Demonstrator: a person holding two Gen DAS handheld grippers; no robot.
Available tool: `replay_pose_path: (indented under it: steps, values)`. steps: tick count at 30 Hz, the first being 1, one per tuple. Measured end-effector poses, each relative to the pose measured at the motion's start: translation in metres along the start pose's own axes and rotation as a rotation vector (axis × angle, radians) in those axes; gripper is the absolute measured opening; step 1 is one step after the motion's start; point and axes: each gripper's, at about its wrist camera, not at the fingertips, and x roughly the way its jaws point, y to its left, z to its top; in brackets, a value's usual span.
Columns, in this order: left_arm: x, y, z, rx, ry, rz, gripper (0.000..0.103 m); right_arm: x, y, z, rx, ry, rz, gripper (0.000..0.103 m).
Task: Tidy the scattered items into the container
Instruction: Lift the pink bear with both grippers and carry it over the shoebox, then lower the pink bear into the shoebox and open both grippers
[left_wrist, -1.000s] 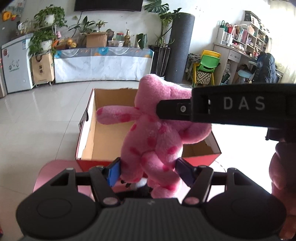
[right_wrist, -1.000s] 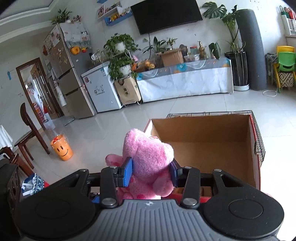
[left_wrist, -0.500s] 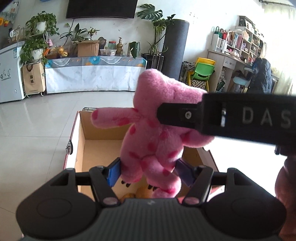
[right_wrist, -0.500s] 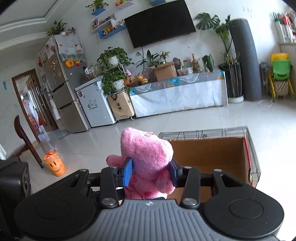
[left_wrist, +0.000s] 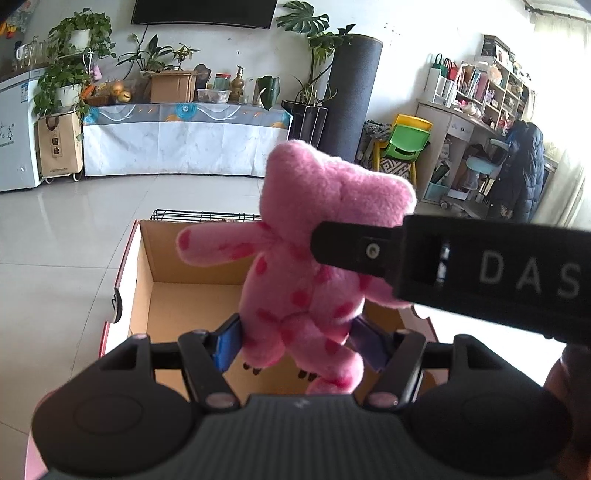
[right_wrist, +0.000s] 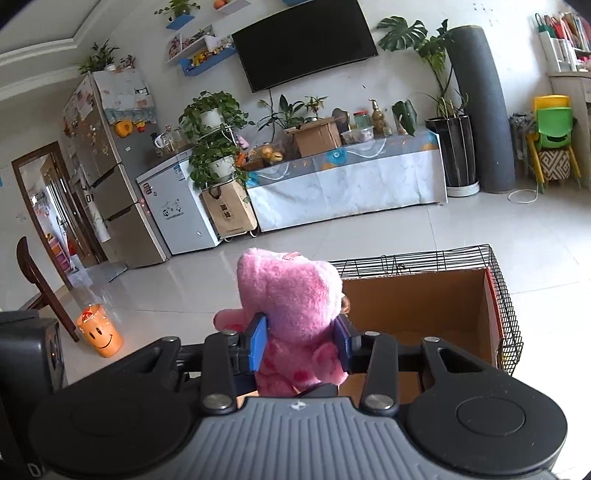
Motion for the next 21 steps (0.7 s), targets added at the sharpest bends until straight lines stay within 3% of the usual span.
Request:
replay_pose_path:
  steps: [21]
  values:
    - [0.045, 0.025, -0.005, -0.034, 0.108, 0.053, 0.064, 0.058, -0.028, -0.014, 0.131, 0.066, -0.048, 0.040]
